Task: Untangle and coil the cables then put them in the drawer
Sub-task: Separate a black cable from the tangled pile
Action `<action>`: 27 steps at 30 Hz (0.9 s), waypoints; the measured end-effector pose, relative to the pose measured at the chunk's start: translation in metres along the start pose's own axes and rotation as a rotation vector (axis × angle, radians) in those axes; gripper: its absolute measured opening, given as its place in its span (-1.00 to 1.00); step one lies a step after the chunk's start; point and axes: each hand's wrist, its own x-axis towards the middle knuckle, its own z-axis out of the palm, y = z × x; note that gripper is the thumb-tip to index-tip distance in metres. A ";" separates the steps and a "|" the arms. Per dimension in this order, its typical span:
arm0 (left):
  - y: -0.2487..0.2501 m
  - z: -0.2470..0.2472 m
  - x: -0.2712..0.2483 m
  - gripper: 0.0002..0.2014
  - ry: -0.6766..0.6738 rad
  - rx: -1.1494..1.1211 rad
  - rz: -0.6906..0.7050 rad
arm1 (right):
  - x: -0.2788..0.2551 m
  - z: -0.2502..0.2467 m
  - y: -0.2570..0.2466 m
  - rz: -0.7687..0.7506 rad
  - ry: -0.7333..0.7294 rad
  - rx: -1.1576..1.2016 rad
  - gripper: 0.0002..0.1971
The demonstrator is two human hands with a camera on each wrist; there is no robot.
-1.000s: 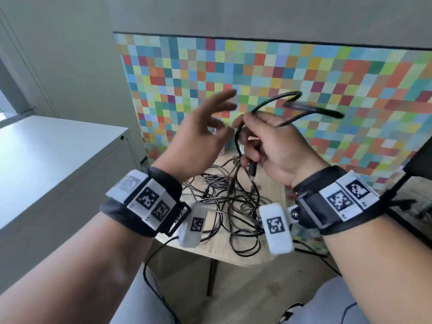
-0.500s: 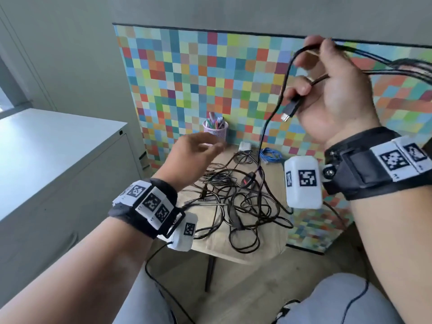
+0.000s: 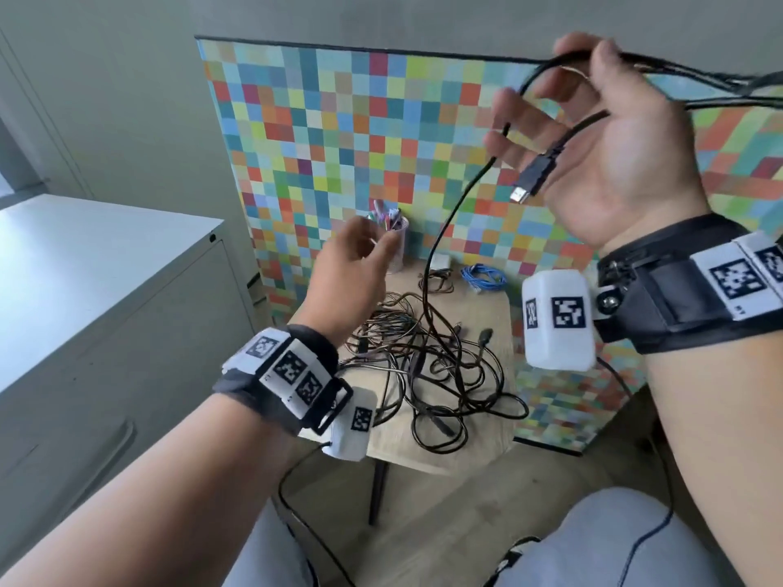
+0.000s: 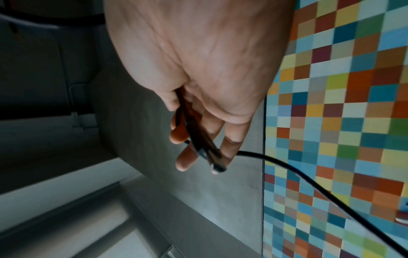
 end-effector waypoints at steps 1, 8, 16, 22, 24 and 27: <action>0.001 -0.001 0.002 -0.80 -0.036 -0.009 -0.001 | -0.002 -0.001 -0.001 -0.002 -0.005 0.008 -0.72; 0.005 0.025 -0.011 -0.75 -0.157 0.104 0.051 | -0.008 0.015 -0.004 -0.062 -0.171 -0.129 -0.68; 0.033 -0.027 0.010 -0.60 0.236 -0.331 0.081 | -0.030 -0.033 0.050 0.006 -0.194 -0.872 -0.76; 0.052 -0.022 -0.001 -0.67 0.021 -0.312 0.233 | -0.050 -0.035 0.090 0.072 -0.404 -1.237 -0.73; 0.060 -0.025 -0.005 -0.68 0.023 -0.315 0.255 | -0.048 -0.037 0.088 0.060 -0.489 -1.485 -0.47; 0.073 -0.037 0.001 -0.67 0.133 -0.442 0.225 | -0.045 -0.039 0.076 0.179 -0.510 -1.609 -0.11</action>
